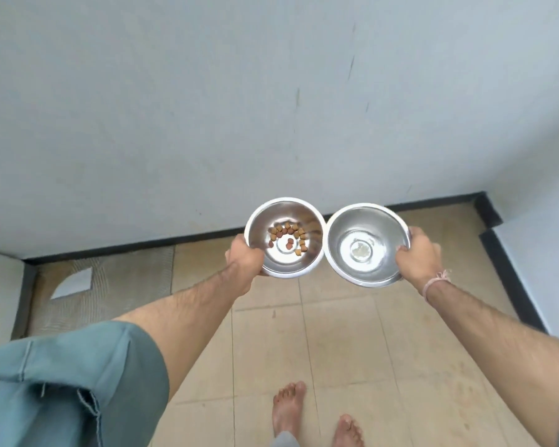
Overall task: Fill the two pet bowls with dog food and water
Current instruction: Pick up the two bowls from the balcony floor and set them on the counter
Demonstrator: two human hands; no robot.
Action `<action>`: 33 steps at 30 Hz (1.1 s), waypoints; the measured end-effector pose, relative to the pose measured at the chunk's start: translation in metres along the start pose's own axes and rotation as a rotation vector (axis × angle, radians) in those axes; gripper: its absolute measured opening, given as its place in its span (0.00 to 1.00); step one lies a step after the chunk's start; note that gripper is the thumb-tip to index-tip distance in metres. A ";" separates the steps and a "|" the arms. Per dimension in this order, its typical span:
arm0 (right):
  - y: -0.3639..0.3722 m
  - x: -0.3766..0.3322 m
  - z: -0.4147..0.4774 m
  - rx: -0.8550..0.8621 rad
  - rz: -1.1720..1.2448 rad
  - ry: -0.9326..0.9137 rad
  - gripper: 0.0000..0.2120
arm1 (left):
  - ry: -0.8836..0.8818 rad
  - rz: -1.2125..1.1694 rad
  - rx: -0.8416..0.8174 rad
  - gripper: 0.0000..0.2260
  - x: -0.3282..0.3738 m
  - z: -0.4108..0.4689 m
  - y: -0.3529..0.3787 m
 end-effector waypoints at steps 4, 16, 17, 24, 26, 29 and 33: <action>-0.075 -0.046 -0.021 0.076 0.025 -0.044 0.16 | 0.105 0.065 0.029 0.19 0.071 -0.044 -0.039; -0.273 -0.154 -0.148 0.254 0.099 -0.079 0.13 | 0.411 0.204 -0.057 0.14 0.261 -0.192 -0.148; -0.287 -0.158 -0.164 0.275 0.111 -0.069 0.13 | 0.446 0.223 -0.072 0.14 0.273 -0.202 -0.155; -0.353 -0.147 -0.286 0.480 0.222 0.057 0.16 | 0.677 0.313 -0.236 0.12 0.308 -0.281 -0.175; -0.363 -0.132 -0.323 0.525 0.250 0.100 0.15 | 0.741 0.354 -0.292 0.11 0.306 -0.312 -0.171; -0.378 -0.103 -0.381 0.591 0.269 0.196 0.13 | 0.828 0.400 -0.375 0.11 0.298 -0.359 -0.158; -0.399 -0.061 -0.459 0.674 0.267 0.281 0.13 | 0.934 0.425 -0.493 0.11 0.283 -0.422 -0.131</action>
Point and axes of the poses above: each hand's wrist, its own z-axis towards the middle knuckle, its own y-axis out of the palm, x = y × z, the point moved 5 cm from there along z, towards the middle knuckle
